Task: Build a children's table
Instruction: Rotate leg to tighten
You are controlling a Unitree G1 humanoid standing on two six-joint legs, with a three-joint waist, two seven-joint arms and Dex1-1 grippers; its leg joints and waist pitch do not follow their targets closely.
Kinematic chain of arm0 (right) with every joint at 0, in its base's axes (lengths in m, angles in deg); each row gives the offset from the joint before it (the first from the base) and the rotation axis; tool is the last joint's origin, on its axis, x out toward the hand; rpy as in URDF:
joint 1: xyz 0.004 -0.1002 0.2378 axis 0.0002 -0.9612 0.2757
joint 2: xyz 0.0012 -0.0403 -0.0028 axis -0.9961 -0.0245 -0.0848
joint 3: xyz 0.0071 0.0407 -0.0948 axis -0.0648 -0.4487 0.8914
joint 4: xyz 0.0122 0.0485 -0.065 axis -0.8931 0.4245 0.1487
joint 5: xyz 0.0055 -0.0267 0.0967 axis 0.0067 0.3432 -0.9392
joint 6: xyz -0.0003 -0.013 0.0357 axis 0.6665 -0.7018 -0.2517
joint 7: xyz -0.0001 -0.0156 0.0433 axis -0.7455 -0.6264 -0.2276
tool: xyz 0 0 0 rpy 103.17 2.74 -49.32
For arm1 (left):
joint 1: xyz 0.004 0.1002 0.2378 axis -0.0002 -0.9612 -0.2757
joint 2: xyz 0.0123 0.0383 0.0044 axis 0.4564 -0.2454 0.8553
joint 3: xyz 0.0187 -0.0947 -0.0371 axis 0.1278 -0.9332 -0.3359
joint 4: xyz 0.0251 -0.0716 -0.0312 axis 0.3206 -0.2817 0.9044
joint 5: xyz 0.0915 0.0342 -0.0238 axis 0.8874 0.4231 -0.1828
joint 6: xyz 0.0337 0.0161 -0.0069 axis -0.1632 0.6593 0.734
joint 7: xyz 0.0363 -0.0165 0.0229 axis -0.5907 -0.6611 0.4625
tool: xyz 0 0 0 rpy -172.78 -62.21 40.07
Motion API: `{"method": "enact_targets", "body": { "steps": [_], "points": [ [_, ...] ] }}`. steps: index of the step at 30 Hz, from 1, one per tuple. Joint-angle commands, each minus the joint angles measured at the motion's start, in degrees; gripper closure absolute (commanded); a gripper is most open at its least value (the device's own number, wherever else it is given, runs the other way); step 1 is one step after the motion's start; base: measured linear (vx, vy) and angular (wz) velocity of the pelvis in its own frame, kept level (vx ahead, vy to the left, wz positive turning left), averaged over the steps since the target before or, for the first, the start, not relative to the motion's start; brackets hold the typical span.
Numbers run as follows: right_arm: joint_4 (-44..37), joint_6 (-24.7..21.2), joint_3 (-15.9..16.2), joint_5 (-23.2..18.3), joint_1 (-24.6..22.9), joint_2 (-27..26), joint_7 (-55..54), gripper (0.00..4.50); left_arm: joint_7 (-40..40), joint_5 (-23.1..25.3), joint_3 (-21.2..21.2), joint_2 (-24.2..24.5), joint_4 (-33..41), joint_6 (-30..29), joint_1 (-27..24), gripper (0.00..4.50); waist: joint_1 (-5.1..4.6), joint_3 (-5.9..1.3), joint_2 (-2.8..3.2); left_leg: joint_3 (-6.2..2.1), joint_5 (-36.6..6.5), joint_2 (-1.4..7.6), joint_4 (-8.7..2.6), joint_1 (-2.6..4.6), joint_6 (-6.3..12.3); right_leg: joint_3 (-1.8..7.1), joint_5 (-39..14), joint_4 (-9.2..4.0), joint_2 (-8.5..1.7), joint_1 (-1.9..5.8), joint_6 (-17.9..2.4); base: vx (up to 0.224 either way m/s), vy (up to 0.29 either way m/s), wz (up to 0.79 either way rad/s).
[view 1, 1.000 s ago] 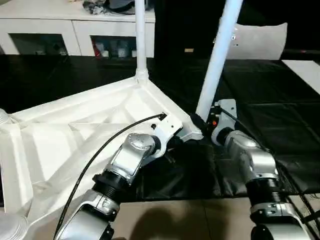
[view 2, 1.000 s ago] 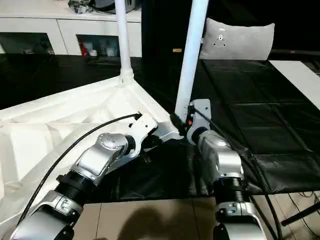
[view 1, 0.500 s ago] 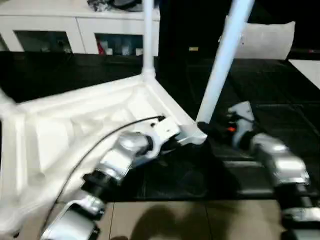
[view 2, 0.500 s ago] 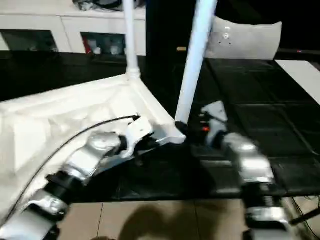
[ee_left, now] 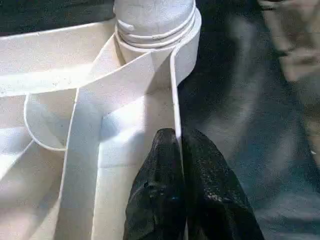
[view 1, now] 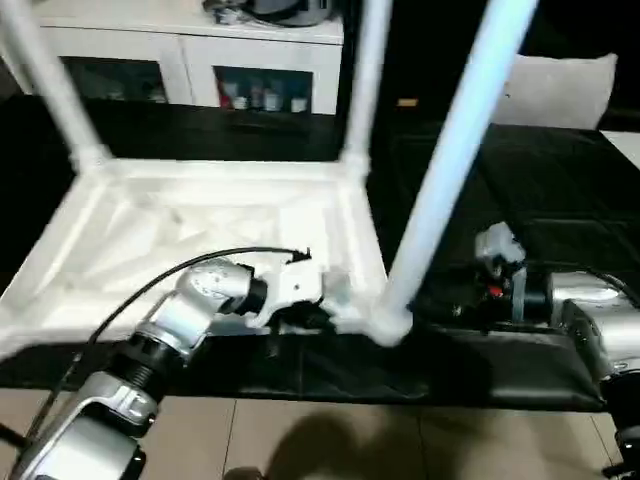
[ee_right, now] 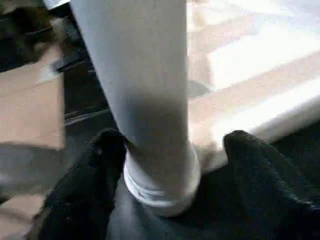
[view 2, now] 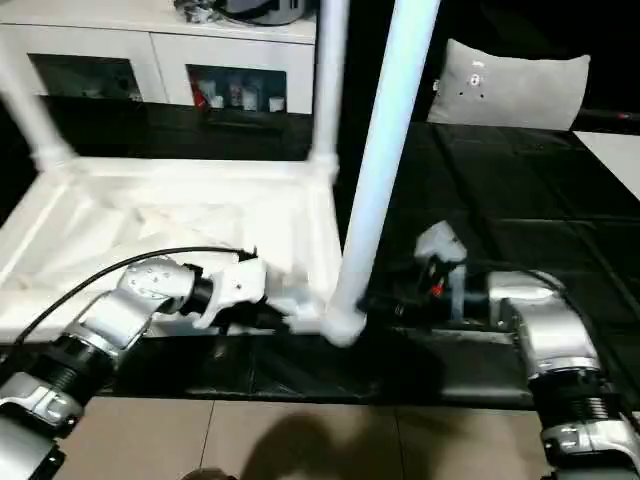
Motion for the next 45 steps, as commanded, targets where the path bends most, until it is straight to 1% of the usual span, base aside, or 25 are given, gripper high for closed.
{"method": "enact_targets", "body": {
  "steps": [1, 6, 11, 12, 18, 20, 21, 22, 24, 25, 26, 27, 28, 29, 30, 31, 32, 33, 35, 37, 39, 40, 42, 44, 45],
  "points": [
    [-1.85, 0.62, 1.46, -0.2, -0.44, 0.18, 2.08, 1.53, 3.98, 0.3, 3.23, -0.03, 2.07, 1.75, 0.05, 4.5, -0.16, -3.49, -0.25, -0.84, -10.8, 3.78, -3.69, 0.86, 3.39, 3.2, -13.55, -3.83, -5.0, 2.96, -11.18, 0.0, 0.0, 0.0],
    [-2.66, -0.57, 3.26, -0.44, -0.74, -0.64, 4.19, 2.01, 5.09, 0.16, 3.57, -0.21, 1.73, 2.6, 0.46, 4.5, 0.16, -3.44, -0.12, -0.85, -11.64, 3.67, -3.72, 0.85, 2.81, 3.26, -15.96, -4.16, -5.1, 2.96, -10.09, 0.0, 0.0, 0.0],
    [-3.82, -1.03, 4.4, -0.94, -1.7, -0.4, 5.69, 2.33, 5.25, 0.31, 3.19, -0.31, 0.59, 3.71, 0.66, 4.5, 0.47, -3.53, -0.09, -0.92, -11.23, 3.73, -3.77, 0.89, 2.53, 3.28, -14.45, -3.93, -4.99, 2.96, -10.08, 0.0, 0.0, 0.0],
    [-4.17, -1.29, 4.29, -1.42, -2.01, -0.41, 5.77, 2.45, 4.9, 0.04, 2.83, -0.34, 0.7, 3.37, 0.4, 4.5, 0.46, -3.52, -0.07, -0.91, -11.45, 3.75, -3.78, 0.93, 2.45, 3.28, -14.55, -3.99, -5.02, 2.94, -10.11, 0.0, 0.0, 0.0],
    [-6.84, -4.93, 2.67, -4.38, -4.03, -1.39, 4.47, 2.52, 0.68, -1.38, 0.34, -1.56, 2.05, -1.1, -1.38, 4.5, 0.71, -3.48, -0.1, -0.9, -11.66, 3.75, -3.76, 0.97, 2.31, 3.31, -15.05, -4.1, -5.08, 2.95, -10.14, 0.0, 0.0, 0.0],
    [-8.21, -8.01, 1.23, -4.56, -4.75, -3.64, -1.48, 2.52, -3.43, -1.74, -1.42, -3.3, 2.86, -5.02, -1.94, 4.5, 0.53, -3.42, -0.19, -0.94, -11.3, 3.77, -3.91, 0.88, 2.13, 3.35, -15.46, -3.94, -5.01, 2.91, -9.98, 0.0, 0.0, 0.0],
    [-8.21, -8.01, 1.23, -4.56, -4.75, -3.64, -1.48, 2.52, -3.43, -1.74, -1.42, -3.3, 2.86, -5.02, -1.94, 4.5, 0.52, -3.32, -0.2, -1.02, -11.63, 3.72, -3.96, 0.85, 2.01, 3.24, -16.31, -4.15, -5.02, 2.9, -9.73, 0.0, 0.0, 0.0],
    [-8.43, -9.33, 0.67, -4.23, -4.79, -4.8, -4.68, 2.52, -5.11, -1.74, -2.04, -4.0, 3.14, -6.41, -2.06, 4.5, 0.26, -3.22, -0.25, -1.06, -12.98, 3.59, -4.05, 0.93, 1.44, 3.22, -19.18, -4.45, -5.12, 2.92, -8.99, 0.0, 0.0, 0.0],
    [-0.28, -6.65, -1.07, -0.71, -1.61, -9.83, -15.37, 2.52, -10.48, -2.46, -4.05, -7.1, 4.97, -12.02, -2.32, 4.5, -0.29, -3.05, -0.24, -1.14, -14.72, 3.4, -4.11, 0.98, 0.58, 3.15, -23.09, -4.86, -5.27, 2.61, -8.1, 0.0, 0.0, 0.0],
    [-0.28, -6.65, -1.07, -0.71, -1.61, -9.83, -15.37, 2.52, -10.48, -2.46, -4.05, -7.1, 4.97, -12.02, -2.32, 4.5, -0.97, -2.95, -0.27, -1.35, -16.0, 3.2, -4.13, 0.97, -0.36, 2.93, -26.09, -5.2, -5.43, 2.63, -7.5, 0.0, 0.0, 0.0],
    [2.44, -6.24, -1.89, 0.34, -0.4, -11.78, -19.74, 2.52, -12.49, -2.72, -4.73, -8.4, 5.69, -14.11, -2.32, 4.5, -1.78, -3.03, -0.34, -1.62, -16.26, 3.09, -4.21, 0.63, -0.93, 2.67, -27.85, -5.3, -5.49, 2.99, -6.63, 0.0, 0.0, 0.0],
    [4.37, -6.85, -3.09, 1.72, 0.83, -13.99, -26.29, 2.52, -15.61, -2.72, -5.57, -10.43, 6.25, -16.85, -2.04, 4.5, -2.12, -3.01, -0.36, -1.66, -16.37, 3.08, -4.26, 0.59, -0.89, 2.65, -28.06, -5.44, -5.4, 3.03, -6.18, 0.0, 0.0, 0.0],
    [5.77, -9.43, -5.31, 2.06, 2.13, -16.79, -34.34, 2.52, -19.73, -2.12, -6.36, -12.99, 6.26, -19.78, -1.46, 4.5, -2.89, -2.98, -0.55, -1.6, -16.58, 3.11, -4.25, 0.79, -0.87, 2.76, -27.4, -5.54, -5.21, 2.71, -6.3, 0.0, 0.0, 0.0],
    [6.71, -11.21, -6.83, 2.23, 3.02, -18.66, -39.69, 2.52, -22.52, -1.67, -6.86, -14.72, 6.21, -21.71, -1.05, 4.5, -3.64, -2.99, -0.33, -1.65, -16.46, 3.11, -4.3, 0.91, -1.31, 2.84, -26.4, -5.3, -5.05, 2.57, -7.05, 0.0, 0.0, 0.0],
    [6.75, -11.28, -6.9, 2.23, 3.05, -18.73, -39.89, 2.52, -22.62, -1.65, -6.88, -14.78, 6.21, -21.78, -1.04, 4.5, -4.03, -3.03, -0.47, -1.64, -16.32, 3.02, -4.22, 0.75, -1.32, 2.83, -26.17, -5.32, -5.03, 2.67, -6.97, 0.0, 0.0, 0.0],
    [7.37, -12.11, -8.36, 2.31, 3.8, -20.9, -45.25, 2.52, -26.0, -0.87, -7.2, -16.91, 5.72, -23.34, -0.44, 4.5, -4.16, -3.09, -0.53, -1.58, -15.25, 2.83, -4.16, 0.63, -0.85, 2.82, -25.94, -5.42, -5.02, 2.89, -6.42, 0.0, 0.0, 0.0],
    [7.37, -12.11, -8.36, 2.31, 3.8, -20.9, -45.25, 2.52, -26.0, -0.87, -7.2, -16.91, 5.72, -23.34, -0.44, 4.5, -4.29, -3.06, -0.58, -1.27, -15.09, 2.66, -3.97, 0.79, 0.07, 2.99, -25.8, -5.67, -4.97, 2.57, -6.34, 0.0, 0.0, 0.0],
    [7.89, -10.35, -8.82, 3.36, 4.19, -23.24, -50.53, 2.52, -31.69, 0.38, -7.84, -20.06, 3.84, -23.91, 0.67, 4.5, -4.22, -3.1, -0.43, -1.27, -14.77, 2.64, -3.91, 0.78, 0.21, 2.97, -25.7, -5.63, -4.97, 2.63, -6.28, 0.0, 0.0, 0.0],
    [7.39, -10.01, -9.25, 4.1, 4.08, -25.26, -54.27, 2.52, -35.15, 1.31, -7.97, -22.38, 3.19, -24.19, 1.3, 4.5, -4.09, -3.19, -0.53, -1.05, -13.34, 2.53, -3.92, 0.82, 0.86, 3.02, -24.72, -5.8, -4.75, 2.53, -5.82, 0.0, 0.0, 0.0],
    [7.39, -9.49, -9.34, 4.74, 4.07, -25.96, -55.34, 2.52, -35.27, 1.49, -7.79, -22.81, 3.51, -24.32, 1.39, 4.5, -3.81, -3.33, -0.48, -1.14, -12.09, 2.75, -4.03, 0.61, 1.06, 3.08, -21.86, -5.36, -4.72, 2.79, -6.09, 0.0, 0.0, 0.0],
    [7.31, -8.14, -9.36, 5.34, 4.0, -26.65, -55.68, 1.97, -35.07, 1.76, -7.45, -22.78, 4.26, -24.52, 1.31, 4.5, -3.71, -3.46, -0.36, -1.1, -11.22, 2.8, -4.12, 0.57, 1.44, 3.1, -18.74, -5.09, -4.7, 2.92, -6.83, 0.0, 0.0, 0.0],
    [6.93, -7.39, -9.37, 5.33, 3.8, -26.71, -55.2, 1.84, -34.66, 2.01, -7.12, -22.37, 4.58, -24.38, 1.13, 4.5, -3.76, -3.45, -0.35, -1.02, -10.97, 2.8, -4.13, 0.55, 1.77, 3.15, -16.71, -4.95, -4.62, 2.99, -7.6, 0.0, 0.0, 0.0],
    [6.33, -7.06, -9.43, 5.12, 3.62, -26.72, -55.07, 1.78, -34.6, 2.27, -6.84, -22.05, 4.96, -24.55, 0.94, 4.5, -3.64, -3.45, -0.27, -0.97, -10.94, 2.9, -4.13, 0.7, 1.81, 3.21, -16.04, -4.92, -4.69, 2.88, -8.21, 0.0, 0.0, 0.0],
    [3.93, -5.65, -10.18, 3.52, 2.79, -24.93, -52.41, 1.4, -33.15, 2.52, -6.45, -20.08, 5.07, -22.91, 0.47, 4.5, -3.36, -3.67, -0.09, -0.94, -9.05, 2.99, -3.97, 0.53, 2.34, 3.27, -11.82, -4.36, -4.65, 3.14, -9.12, 0.0, 0.0, 0.0],
    [3.93, -5.65, -10.18, 3.52, 2.79, -24.93, -52.41, 1.4, -33.15, 2.52, -6.45, -20.08, 5.07, -22.91, 0.47, 4.5, -3.43, -3.56, -0.2, -0.84, -8.93, 2.87, -3.94, 0.36, 2.85, 3.25, -11.25, -4.41, -4.62, 3.21, -9.22, 0.0, 0.0, 0.0]
  ]
}}
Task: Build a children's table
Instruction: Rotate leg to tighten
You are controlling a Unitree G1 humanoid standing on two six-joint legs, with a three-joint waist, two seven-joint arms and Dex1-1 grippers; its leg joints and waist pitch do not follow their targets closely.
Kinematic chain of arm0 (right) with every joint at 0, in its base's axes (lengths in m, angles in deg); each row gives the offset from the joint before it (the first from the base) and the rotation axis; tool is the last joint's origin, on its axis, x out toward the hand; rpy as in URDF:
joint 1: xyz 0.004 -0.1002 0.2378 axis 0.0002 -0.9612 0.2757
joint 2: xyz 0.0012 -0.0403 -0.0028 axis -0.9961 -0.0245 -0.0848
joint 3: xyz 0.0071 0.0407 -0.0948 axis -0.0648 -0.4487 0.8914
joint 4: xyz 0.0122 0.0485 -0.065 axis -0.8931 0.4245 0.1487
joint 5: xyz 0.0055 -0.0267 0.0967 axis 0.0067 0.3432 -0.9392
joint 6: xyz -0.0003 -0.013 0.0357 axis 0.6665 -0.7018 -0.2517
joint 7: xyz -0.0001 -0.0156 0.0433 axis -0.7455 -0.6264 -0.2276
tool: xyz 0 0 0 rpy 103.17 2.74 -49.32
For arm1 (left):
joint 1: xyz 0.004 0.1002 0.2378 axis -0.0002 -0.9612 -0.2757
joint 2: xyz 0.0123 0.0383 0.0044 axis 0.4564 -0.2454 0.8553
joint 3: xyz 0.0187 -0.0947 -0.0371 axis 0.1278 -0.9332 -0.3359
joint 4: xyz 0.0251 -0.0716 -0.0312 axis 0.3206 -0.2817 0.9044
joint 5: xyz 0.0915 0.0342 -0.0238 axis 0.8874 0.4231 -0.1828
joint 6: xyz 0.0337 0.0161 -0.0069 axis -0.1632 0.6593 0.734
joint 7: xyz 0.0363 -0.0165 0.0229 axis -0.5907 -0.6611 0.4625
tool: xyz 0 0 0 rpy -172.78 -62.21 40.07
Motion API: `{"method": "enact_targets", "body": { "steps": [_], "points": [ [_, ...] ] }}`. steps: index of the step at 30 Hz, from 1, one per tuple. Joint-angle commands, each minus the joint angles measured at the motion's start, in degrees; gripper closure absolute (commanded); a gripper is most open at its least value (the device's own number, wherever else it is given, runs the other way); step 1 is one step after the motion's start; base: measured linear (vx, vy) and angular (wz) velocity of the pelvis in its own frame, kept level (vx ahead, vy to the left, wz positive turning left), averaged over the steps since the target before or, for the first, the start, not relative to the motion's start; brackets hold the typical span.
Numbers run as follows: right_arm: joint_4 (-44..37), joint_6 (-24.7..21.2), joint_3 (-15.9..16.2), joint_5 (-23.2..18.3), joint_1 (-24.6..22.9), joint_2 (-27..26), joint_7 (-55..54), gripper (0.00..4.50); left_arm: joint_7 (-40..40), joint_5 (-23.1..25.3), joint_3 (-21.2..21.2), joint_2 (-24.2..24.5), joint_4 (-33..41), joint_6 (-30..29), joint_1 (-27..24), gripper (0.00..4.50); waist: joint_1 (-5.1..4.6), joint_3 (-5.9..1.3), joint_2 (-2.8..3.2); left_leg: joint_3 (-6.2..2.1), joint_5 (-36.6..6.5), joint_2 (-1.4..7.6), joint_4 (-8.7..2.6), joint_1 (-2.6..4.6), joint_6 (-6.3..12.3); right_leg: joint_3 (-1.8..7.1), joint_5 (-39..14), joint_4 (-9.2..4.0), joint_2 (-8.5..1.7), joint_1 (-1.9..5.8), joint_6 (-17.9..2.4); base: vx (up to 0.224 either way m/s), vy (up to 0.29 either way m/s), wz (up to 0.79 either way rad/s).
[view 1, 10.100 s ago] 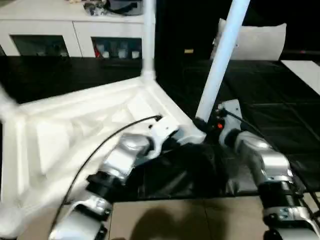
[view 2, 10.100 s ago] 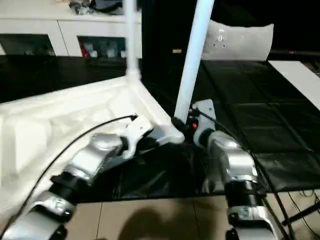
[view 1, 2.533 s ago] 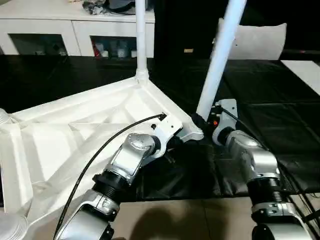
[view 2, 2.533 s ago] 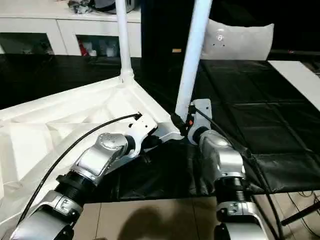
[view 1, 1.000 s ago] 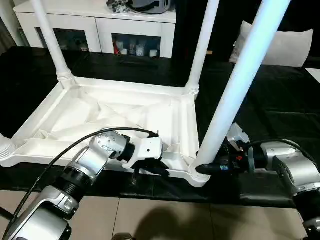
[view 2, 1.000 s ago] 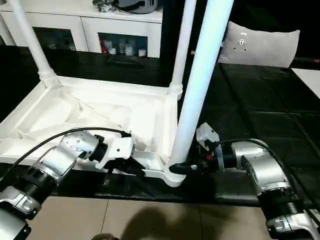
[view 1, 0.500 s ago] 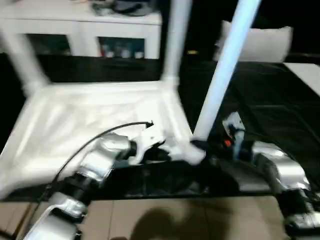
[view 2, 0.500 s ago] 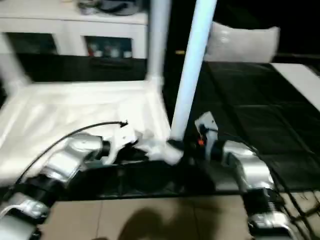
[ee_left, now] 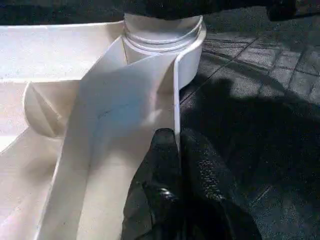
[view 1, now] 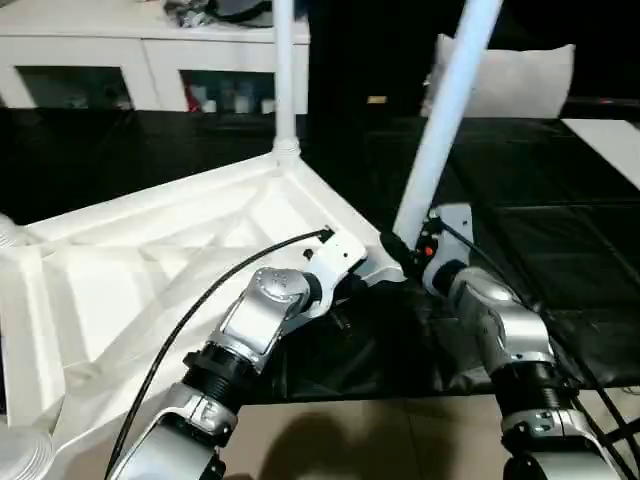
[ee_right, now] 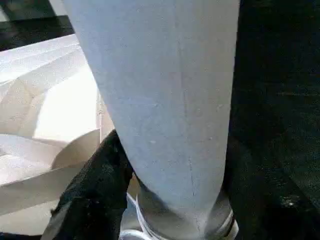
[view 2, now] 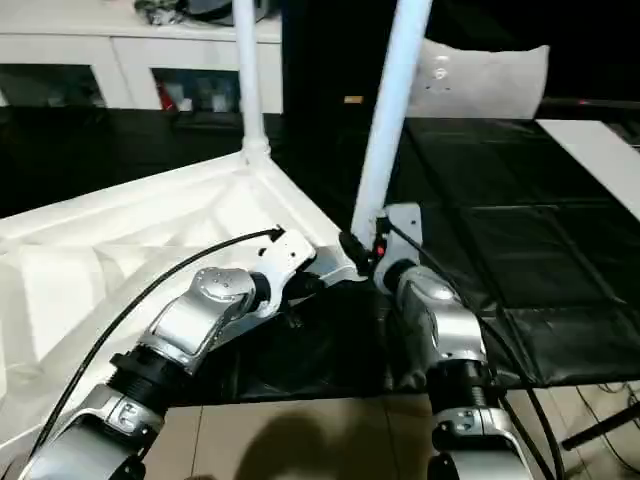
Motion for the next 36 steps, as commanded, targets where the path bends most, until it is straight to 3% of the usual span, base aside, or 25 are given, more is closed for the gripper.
{"method": "enact_targets", "body": {
  "steps": [1, 7, 8, 12, 16, 18, 21, 26, 36],
  "points": [
    [-1.49, -0.08, 0.82, -1.45, -1.43, 1.77, 4.52, 1.34, 2.94, -0.87, 0.56, 0.81, 2.04, 5.07, 0.83, 4.5, 0.35, -3.59, -0.1, -0.94, -8.79, 2.84, -3.51, 0.19, 3.14, 3.23, -11.0, -4.21, -4.68, 3.47, -9.47, 0.0, 0.0, 0.0],
    [-3.42, 1.14, 1.05, -2.41, -2.85, 7.48, 13.4, 0.85, 8.35, -1.37, 1.03, 5.04, 1.1, 9.42, 0.88, 4.5, 0.78, -3.53, -0.21, -0.86, -8.53, 2.9, -3.33, 0.2, 4.15, 3.15, -11.45, -4.23, -4.72, 3.56, -9.26, 0.0, 0.0, 0.0],
    [-3.88, 1.69, 1.31, -2.86, -3.2, 9.79, 17.24, 0.74, 10.98, -1.5, 1.63, 6.74, 0.75, 10.8, 0.79, 4.5, 0.86, -3.46, 0.04, -0.89, -8.71, 2.88, -3.38, 0.2, 4.04, 3.15, -12.06, -4.25, -4.71, 3.47, -9.3, 0.0, 0.0, 0.0],
    [-5.61, 2.68, 3.2, -3.93, -4.16, 17.13, 29.4, 0.36, 19.68, -1.72, 4.05, 12.0, -0.44, 17.41, 0.33, 4.5, 1.37, -3.38, 0.07, -0.9, -9.86, 3.02, -3.36, 0.34, 4.2, 3.13, -13.61, -4.35, -4.72, 3.36, -8.87, 0.0, 0.0, 0.0],
    [-5.98, 4.29, 6.04, -3.48, -4.37, 22.43, 38.45, 0.36, 26.08, -2.22, 5.28, 15.28, -1.27, 22.85, 0.24, 4.5, 1.87, -3.48, 0.13, -0.84, -10.06, 3.29, -3.27, 0.62, 4.03, 3.18, -13.06, -4.14, -4.7, 3.28, -9.59, 0.0, 0.0, 0.0],
    [-6.61, 4.5, 7.06, -4.29, -4.7, 23.75, 42.67, 0.72, 28.66, -2.55, 5.87, 16.22, -1.18, 23.75, 0.16, 4.5, 2.42, -3.45, 0.12, -0.82, -9.74, 3.47, -3.18, 0.52, 4.41, 3.13, -11.68, -3.79, -4.71, 3.33, -10.5, 0.0, 0.0, 0.0],
    [-8.07, 3.48, 9.44, -5.26, -5.23, 25.21, 48.74, 0.77, 33.42, -3.37, 7.52, 17.74, -0.37, 26.1, -0.29, 4.5, 2.96, -3.48, 0.13, -0.76, -10.19, 3.59, -3.14, 0.7, 4.28, 3.14, -12.25, -3.76, -4.81, 3.16, -10.93, 0.0, 0.0, 0.0],
    [-8.85, 2.47, 13.11, -6.0, -5.39, 26.11, 54.64, 1.29, 37.91, -3.66, 9.15, 18.31, -0.43, 29.13, -0.26, 4.5, 3.41, -3.27, -0.17, -0.84, -11.67, 3.69, -3.32, 0.67, 3.59, 3.2, -16.33, -4.12, -5.1, 3.1, -10.05, 0.0, 0.0, 0.0],
    [-8.97, 1.19, 15.56, -5.77, -5.84, 26.28, 58.44, 2.09, 38.65, -3.81, 9.03, 18.2, -1.9, 30.17, 0.51, 4.5, 3.85, -3.49, -0.14, -0.89, -11.18, 3.66, -3.23, 0.71, 2.79, 3.24, -15.6, -3.94, -5.08, 3.09, -9.87, 0.0, 0.0, 0.0]
  ]
}}
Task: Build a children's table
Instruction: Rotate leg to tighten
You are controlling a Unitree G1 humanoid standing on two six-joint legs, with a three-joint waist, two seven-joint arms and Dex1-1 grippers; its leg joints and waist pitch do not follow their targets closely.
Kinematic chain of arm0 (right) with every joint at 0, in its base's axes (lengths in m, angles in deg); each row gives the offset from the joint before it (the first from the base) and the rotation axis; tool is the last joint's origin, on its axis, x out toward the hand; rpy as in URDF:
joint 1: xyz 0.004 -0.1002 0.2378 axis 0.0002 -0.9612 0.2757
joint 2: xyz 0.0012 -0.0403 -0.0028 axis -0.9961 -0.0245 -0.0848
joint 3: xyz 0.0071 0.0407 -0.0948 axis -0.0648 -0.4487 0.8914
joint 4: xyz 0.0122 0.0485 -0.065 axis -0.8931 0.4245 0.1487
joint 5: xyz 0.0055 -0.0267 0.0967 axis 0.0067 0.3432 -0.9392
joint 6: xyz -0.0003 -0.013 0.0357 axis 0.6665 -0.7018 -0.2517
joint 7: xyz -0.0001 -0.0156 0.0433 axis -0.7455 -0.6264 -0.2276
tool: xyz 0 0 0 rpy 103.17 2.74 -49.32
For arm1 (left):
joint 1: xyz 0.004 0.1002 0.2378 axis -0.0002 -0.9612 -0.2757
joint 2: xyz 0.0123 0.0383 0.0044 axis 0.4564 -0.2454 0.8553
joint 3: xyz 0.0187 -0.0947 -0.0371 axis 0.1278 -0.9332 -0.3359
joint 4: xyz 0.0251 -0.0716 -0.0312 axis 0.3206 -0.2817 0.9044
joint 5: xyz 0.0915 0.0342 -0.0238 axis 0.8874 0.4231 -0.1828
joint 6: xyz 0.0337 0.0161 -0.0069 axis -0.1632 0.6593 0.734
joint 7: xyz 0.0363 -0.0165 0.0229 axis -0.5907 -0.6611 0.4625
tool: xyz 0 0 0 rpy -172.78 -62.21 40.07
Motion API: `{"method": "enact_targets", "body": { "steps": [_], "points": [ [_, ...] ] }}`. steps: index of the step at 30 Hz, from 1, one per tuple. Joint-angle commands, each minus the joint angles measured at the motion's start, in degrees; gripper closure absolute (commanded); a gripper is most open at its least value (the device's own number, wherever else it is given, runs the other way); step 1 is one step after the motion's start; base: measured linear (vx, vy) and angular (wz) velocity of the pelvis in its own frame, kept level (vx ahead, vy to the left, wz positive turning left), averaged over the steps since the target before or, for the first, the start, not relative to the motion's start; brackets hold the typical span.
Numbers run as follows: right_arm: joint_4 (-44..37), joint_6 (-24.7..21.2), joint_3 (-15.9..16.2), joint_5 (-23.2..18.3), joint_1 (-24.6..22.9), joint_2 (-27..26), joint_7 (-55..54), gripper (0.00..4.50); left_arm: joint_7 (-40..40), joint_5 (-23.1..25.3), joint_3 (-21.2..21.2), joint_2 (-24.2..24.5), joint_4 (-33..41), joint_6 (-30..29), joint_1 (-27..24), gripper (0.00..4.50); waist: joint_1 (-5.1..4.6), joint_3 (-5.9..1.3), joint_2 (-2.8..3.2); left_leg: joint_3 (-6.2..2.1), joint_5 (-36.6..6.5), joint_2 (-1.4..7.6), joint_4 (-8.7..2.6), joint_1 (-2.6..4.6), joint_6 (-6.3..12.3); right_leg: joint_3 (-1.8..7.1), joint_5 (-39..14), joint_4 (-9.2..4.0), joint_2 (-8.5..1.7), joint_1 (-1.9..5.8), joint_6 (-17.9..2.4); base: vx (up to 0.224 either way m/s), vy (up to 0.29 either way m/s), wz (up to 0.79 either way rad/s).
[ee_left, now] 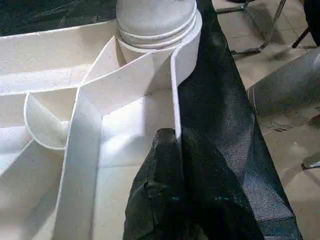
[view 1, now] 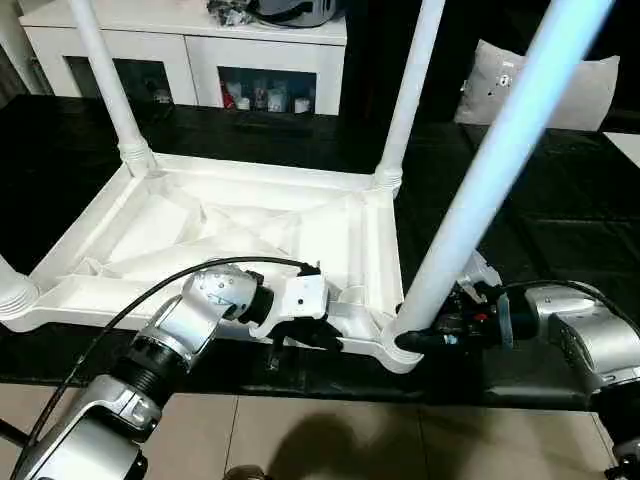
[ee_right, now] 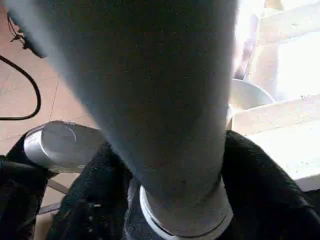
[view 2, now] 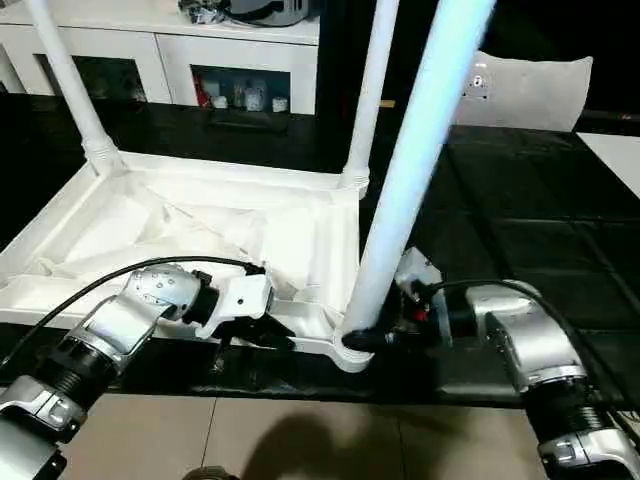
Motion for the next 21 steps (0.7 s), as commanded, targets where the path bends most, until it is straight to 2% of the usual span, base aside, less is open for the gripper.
{"method": "enact_targets", "body": {
  "steps": [1, 2, 8, 10, 11, 12, 14, 15, 16, 17, 18, 19, 20, 21],
  "points": [
    [-1.02, -0.85, 0.26, -0.69, -0.45, 0.8, 1.38, 2.18, 1.55, 0.36, 1.36, -0.23, 0.34, 1.15, 0.77, 4.5, -0.28, -3.64, -0.38, -0.85, -10.94, 3.57, -3.82, 0.8, 2.68, 3.29, -15.52, -4.05, -4.97, 2.94, -9.84, 0.0, 0.0, 0.0],
    [-1.12, -0.94, 0.33, -0.81, -0.49, 0.87, 1.47, 2.33, 1.62, 0.34, 1.3, -0.2, 0.29, 1.22, 0.76, 4.5, -0.22, -3.68, -0.4, -0.86, -10.67, 3.58, -3.78, 0.78, 2.76, 3.29, -15.26, -3.98, -5.0, 2.97, -9.83, 0.0, 0.0, 0.0],
    [-4.64, -5.63, -1.21, -4.7, -2.48, -0.47, 0.54, 2.4, -0.43, -1.77, -0.95, -1.05, 2.04, -2.82, -1.19, 4.5, 0.0, -3.65, -0.36, -0.88, -10.74, 3.64, -3.82, 0.76, 2.72, 3.26, -16.1, -4.05, -5.06, 2.99, -9.52, 0.0, 0.0, 0.0],
    [-6.26, -8.45, -2.72, -5.08, -3.3, -3.58, -6.13, 2.4, -5.27, -2.45, -2.88, -2.96, 3.48, -7.02, -2.39, 4.5, -0.32, -3.45, -0.32, -0.96, -11.18, 3.69, -4.03, 0.69, 2.26, 3.29, -16.58, -4.15, -4.95, 2.86, -9.5, 0.0, 0.0, 0.0],
    [-6.26, -8.5, -2.76, -5.04, -3.3, -3.68, -6.38, 2.4, -5.39, -2.46, -2.92, -3.01, 3.52, -7.12, -2.42, 4.5, -0.32, -3.45, -0.32, -0.96, -11.18, 3.69, -4.03, 0.69, 2.26, 3.29, -16.58, -4.15, -4.95, 2.86, -9.5, 0.0, 0.0, 0.0],
    [-5.95, -9.13, -3.56, -4.15, -3.17, -5.69, -11.05, 2.4, -8.04, -2.37, -3.68, -4.04, 4.2, -9.23, -2.84, 4.5, -0.71, -3.28, -0.38, -1.06, -13.06, 3.43, -4.15, 0.77, 1.4, 3.16, -20.63, -4.62, -5.07, 2.81, -8.58, 0.0, 0.0, 0.0],
    [-2.73, -8.93, -5.06, -1.9, -2.05, -8.86, -18.61, 2.4, -12.71, -2.15, -4.74, -6.34, 5.29, -13.29, -3.14, 4.5, -1.35, -3.06, -0.42, -1.23, -15.31, 3.27, -4.3, 1.04, 0.29, 3.03, -25.58, -5.19, -5.26, 2.59, -7.34, 0.0, 0.0, 0.0],
    [-1.92, -9.75, -5.74, -1.38, -1.58, -10.27, -21.82, 2.41, -14.64, -1.92, -5.15, -7.36, 5.55, -14.7, -3.13, 4.5, -1.65, -3.02, -0.44, -1.33, -15.72, 3.12, -4.31, 0.93, 0.09, 2.89, -27.05, -5.4, -5.26, 2.71, -6.8, 0.0, 0.0, 0.0],
    [-1.3, -10.69, -6.4, -1.0, -1.16, -11.64, -24.85, 2.41, -16.52, -1.65, -5.52, -8.33, 5.76, -16.02, -3.11, 4.5, -2.6, -3.06, -0.51, -1.54, -15.97, 3.03, -4.39, 0.79, -0.5, 2.73, -28.57, -5.61, -5.21, 2.76, -5.71, 0.0, 0.0, 0.0],
    [-0.9, -11.63, -6.98, -0.73, -0.82, -12.84, -27.51, 2.41, -18.18, -1.39, -5.84, -9.17, 5.96, -17.16, -3.1, 4.5, -2.6, -3.06, -0.51, -1.54, -15.97, 3.03, -4.39, 0.79, -0.5, 2.73, -28.57, -5.61, -5.21, 2.76, -5.71, 0.0, 0.0, 0.0],
    [0.46, -14.07, -8.67, 0.67, 0.41, -16.18, -35.9, 2.41, -22.11, -1.29, -6.75, -11.67, 6.22, -19.96, -2.8, 4.5, -3.61, -3.15, -0.5, -1.58, -15.27, 3.15, -4.45, 0.69, -0.68, 2.94, -26.74, -5.34, -5.03, 2.72, -6.04, 0.0, 0.0, 0.0],
    [0.46, -14.07, -8.67, 0.67, 0.41, -16.18, -35.9, 2.41, -22.11, -1.29, -6.75, -11.67, 6.22, -19.96, -2.8, 4.5, -3.93, -3.09, -0.54, -1.59, -15.29, 3.01, -4.51, 0.62, -0.67, 2.83, -26.58, -5.47, -4.94, 2.63, -6.14, 0.0, 0.0, 0.0],
    [1.96, -15.43, -10.25, 1.71, 1.56, -19.5, -43.24, 2.41, -27.56, -0.68, -7.85, -15.21, 5.93, -23.66, -1.93, 4.5, -4.58, -3.16, -0.69, -1.5, -14.99, 2.83, -4.38, 0.5, -0.57, 2.81, -26.45, -5.44, -4.94, 2.83, -6.18, 0.0, 0.0, 0.0],
    [2.48, -15.23, -10.7, 2.23, 1.97, -20.66, -45.59, 2.41, -29.38, -0.42, -8.15, -16.53, 5.74, -24.75, -1.54, 4.5, -4.62, -3.16, -0.6, -1.46, -14.96, 2.76, -4.28, 0.57, -0.4, 2.79, -27.01, -5.64, -5.02, 2.7, -6.03, 0.0, 0.0, 0.0]
  ]
}}
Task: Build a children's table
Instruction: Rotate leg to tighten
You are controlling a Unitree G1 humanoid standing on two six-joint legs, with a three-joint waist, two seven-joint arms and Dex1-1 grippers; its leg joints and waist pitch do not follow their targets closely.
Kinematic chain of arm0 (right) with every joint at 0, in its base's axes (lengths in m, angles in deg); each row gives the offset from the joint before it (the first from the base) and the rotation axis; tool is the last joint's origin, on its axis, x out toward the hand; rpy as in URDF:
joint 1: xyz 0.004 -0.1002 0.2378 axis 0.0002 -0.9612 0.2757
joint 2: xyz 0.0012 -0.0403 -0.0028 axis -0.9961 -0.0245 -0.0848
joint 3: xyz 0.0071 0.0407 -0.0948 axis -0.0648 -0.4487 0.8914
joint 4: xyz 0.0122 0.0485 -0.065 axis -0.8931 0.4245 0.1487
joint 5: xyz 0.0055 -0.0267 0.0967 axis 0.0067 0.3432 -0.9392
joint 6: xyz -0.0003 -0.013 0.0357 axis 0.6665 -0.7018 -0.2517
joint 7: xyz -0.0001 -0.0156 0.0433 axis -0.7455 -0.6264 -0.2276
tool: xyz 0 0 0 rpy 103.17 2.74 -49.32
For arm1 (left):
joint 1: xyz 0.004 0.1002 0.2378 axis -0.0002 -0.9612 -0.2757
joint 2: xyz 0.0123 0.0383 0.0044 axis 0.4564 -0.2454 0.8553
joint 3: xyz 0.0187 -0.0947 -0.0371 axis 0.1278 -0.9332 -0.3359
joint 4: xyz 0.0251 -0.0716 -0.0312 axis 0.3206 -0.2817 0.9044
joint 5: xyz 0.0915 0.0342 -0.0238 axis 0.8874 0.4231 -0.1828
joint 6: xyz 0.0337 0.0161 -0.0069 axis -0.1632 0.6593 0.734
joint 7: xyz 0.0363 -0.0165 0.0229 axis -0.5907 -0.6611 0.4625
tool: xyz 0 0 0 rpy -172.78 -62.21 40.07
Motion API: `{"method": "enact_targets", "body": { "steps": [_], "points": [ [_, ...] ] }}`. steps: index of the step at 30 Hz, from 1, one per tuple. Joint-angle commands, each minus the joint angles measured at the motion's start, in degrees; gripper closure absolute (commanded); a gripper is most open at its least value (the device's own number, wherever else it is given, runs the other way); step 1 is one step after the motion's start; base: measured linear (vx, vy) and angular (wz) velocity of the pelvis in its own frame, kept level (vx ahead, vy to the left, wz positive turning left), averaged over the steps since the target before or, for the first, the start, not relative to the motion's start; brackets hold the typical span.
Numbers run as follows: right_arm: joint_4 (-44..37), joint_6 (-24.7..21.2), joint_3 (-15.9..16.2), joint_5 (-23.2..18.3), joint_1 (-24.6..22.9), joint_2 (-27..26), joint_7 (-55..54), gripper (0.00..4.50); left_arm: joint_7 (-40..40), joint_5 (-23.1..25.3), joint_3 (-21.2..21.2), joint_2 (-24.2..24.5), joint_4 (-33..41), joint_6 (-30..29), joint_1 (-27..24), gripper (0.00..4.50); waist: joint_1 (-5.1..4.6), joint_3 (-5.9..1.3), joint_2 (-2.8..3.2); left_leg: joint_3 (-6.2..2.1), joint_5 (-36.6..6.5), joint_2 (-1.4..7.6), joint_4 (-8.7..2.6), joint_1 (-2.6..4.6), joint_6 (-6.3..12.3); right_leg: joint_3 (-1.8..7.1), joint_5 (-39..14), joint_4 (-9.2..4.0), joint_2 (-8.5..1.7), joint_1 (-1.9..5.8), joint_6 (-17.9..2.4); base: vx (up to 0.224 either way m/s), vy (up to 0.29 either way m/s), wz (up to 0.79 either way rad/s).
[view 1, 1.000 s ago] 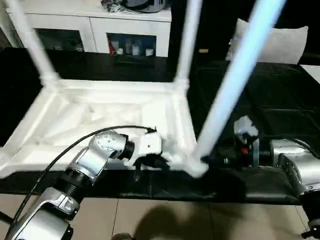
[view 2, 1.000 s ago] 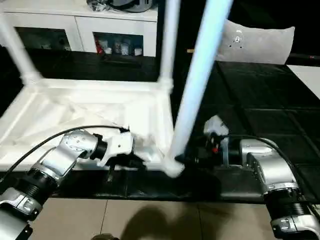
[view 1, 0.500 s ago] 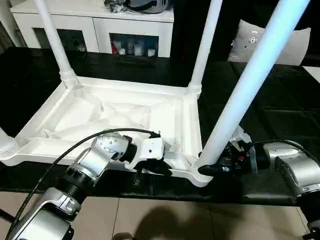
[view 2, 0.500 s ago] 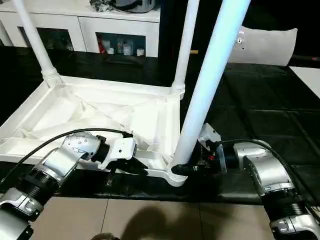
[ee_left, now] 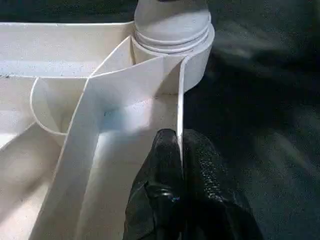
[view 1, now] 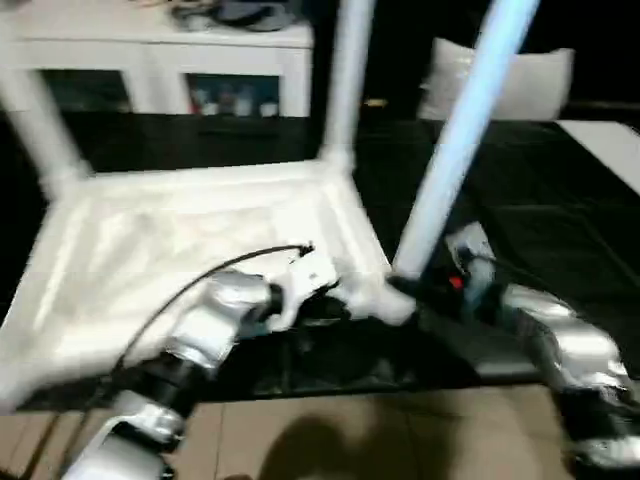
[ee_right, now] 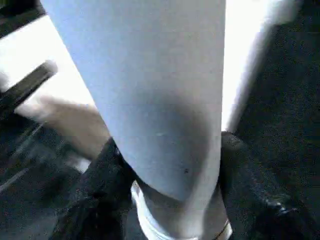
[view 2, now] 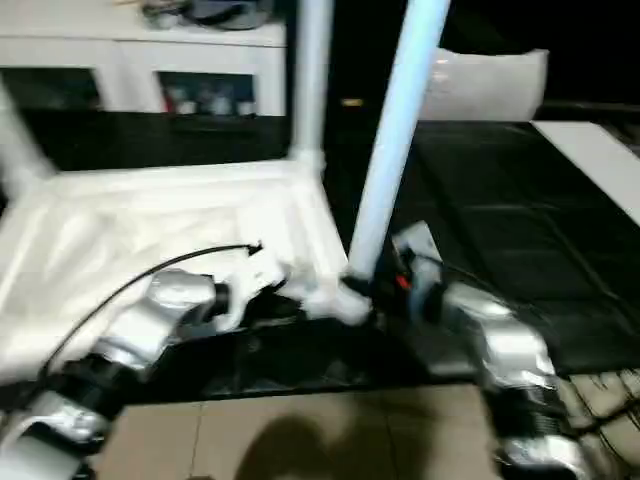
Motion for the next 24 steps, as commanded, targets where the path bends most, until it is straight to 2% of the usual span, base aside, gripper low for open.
{"method": "enact_targets", "body": {
  "steps": [1, 6, 7, 8, 9, 12, 15, 16, 18, 19, 20, 21, 24],
  "points": [
    [4.06, -1.93, 0.73, 1.63, 1.35, -5.42, -10.37, 2.41, -7.9, -1.96, -1.31, -7.16, 1.5, -3.1, 1.88, 4.5, 0.42, -3.14, -0.67, -1.33, -14.2, 2.49, -4.1, 0.4, 0.33, 2.81, -27.67, -5.91, -5.06, 2.49, -5.88, 0.0, 0.0, 0.0],
    [5.55, -0.3, -0.4, 2.61, 2.2, -8.36, -16.42, 2.41, -10.91, 0.13, -0.08, -9.44, 1.15, -4.23, 2.49, 4.5, 0.54, -3.3, -0.65, -1.06, -12.12, 2.46, -4.09, 0.37, 1.77, 2.99, -23.69, -5.8, -4.72, 2.41, -5.8, 0.0, 0.0, 0.0],
    [5.59, -0.25, -0.43, 2.74, 2.24, -8.63, -16.84, 2.41, -11.0, 0.49, 0.17, -9.46, 1.34, -4.4, 2.45, 4.5, 0.65, -3.36, -0.51, -1.13, -11.51, 2.5, -4.23, 0.17, 2.01, 3.0, -22.3, -5.57, -4.65, 2.66, -5.93, 0.0, 0.0, 0.0],
    [5.07, 0.51, -0.47, 2.52, 2.05, -8.91, -15.86, 1.89, -10.68, 0.94, 0.56, -8.87, 2.09, -4.7, 2.13, 4.5, 0.69, -3.35, -0.49, -1.15, -11.42, 2.54, -4.3, 0.1, 2.08, 2.96, -21.84, -5.5, -4.58, 2.68, -5.98, 0.0, 0.0, 0.0],
    [4.88, 0.65, -0.46, 2.55, 1.99, -8.89, -15.63, 1.76, -10.66, 0.98, 0.58, -8.74, 2.22, -4.77, 2.07, 4.5, 0.78, -3.39, -0.41, -1.14, -11.52, 2.65, -4.31, 0.17, 2.12, 2.99, -21.23, -5.5, -4.62, 2.68, -6.11, 0.0, 0.0, 0.0],
    [3.02, 2.29, -1.07, 1.46, 1.34, -8.67, -13.31, 1.6, -11.1, 1.9, 1.13, -7.94, 3.23, -5.3, 1.66, 4.5, 1.0, -3.46, -0.3, -1.13, -11.21, 2.79, -4.32, 0.2, 2.08, 3.11, -19.19, -5.24, -4.74, 2.79, -7.0, 0.0, 0.0, 0.0],
    [1.97, 3.54, -1.19, 0.41, 0.92, -7.57, -10.95, 1.39, -10.58, 2.19, 1.58, -7.21, 3.4, -4.62, 1.38, 4.5, 1.18, -3.58, -0.33, -1.05, -10.01, 2.92, -4.24, 0.17, 2.61, 3.21, -14.3, -4.66, -4.64, 2.92, -8.42, 0.0, 0.0, 0.0],
    [1.32, 3.58, -1.0, -0.26, 0.58, -5.04, -7.62, 1.34, -9.36, 2.54, 2.08, -5.8, 2.98, -2.45, 1.14, 4.5, 1.22, -3.54, -0.11, -1.11, -9.79, 2.88, -4.26, 0.13, 2.73, 3.16, -13.56, -4.61, -4.6, 3.03, -8.88, 0.0, 0.0, 0.0],
    [1.06, 3.51, -0.97, -0.56, 0.43, -3.79, -6.03, 1.05, -8.6, 2.67, 2.32, -5.01, 2.76, -1.41, 1.02, 4.5, 1.23, -3.54, -0.26, -0.94, -10.14, 2.84, -4.15, 0.17, 3.22, 3.22, -13.11, -4.59, -4.61, 3.04, -9.31, 0.0, 0.0, 0.0],
    [0.72, 3.55, -0.14, -0.77, 0.02, 0.19, -0.42, 0.99, -5.44, 2.76, 3.05, -2.33, 2.38, 1.77, 0.76, 4.5, 1.45, -3.52, -0.33, -1.03, -10.27, 2.7, -4.1, 0.06, 3.39, 3.08, -14.61, -4.75, -4.71, 3.2, -8.95, 0.0, 0.0, 0.0],
    [0.7, 3.52, -0.1, -0.77, 0.01, 0.34, -0.24, 0.93, -5.34, 2.77, 3.07, -2.24, 2.37, 1.84, 0.75, 4.5, 1.45, -3.52, -0.33, -1.03, -10.27, 2.7, -4.1, 0.06, 3.39, 3.08, -14.61, -4.75, -4.71, 3.2, -8.95, 0.0, 0.0, 0.0],
    [0.46, 3.43, 0.82, -0.49, -0.32, 3.08, 3.3, 0.93, -3.28, 3.13, 3.68, -0.3, 1.81, 4.08, 0.68, 4.5, 1.61, -3.44, -0.26, -1.01, -10.17, 2.73, -4.05, -0.02, 3.75, 3.13, -15.01, -4.77, -4.67, 3.23, -8.52, 0.0, 0.0, 0.0],
    [-0.2, 4.3, 1.94, -0.26, -0.72, 6.59, 8.92, 0.6, 0.64, 3.2, 4.65, 2.48, 1.29, 6.79, 0.5, 4.5, 1.63, -3.42, -0.33, -1.02, -10.47, 2.84, -4.09, 0.06, 3.74, 3.1, -15.32, -4.75, -4.61, 3.18, -8.52, 0.0, 0.0, 0.0]
  ]
}}
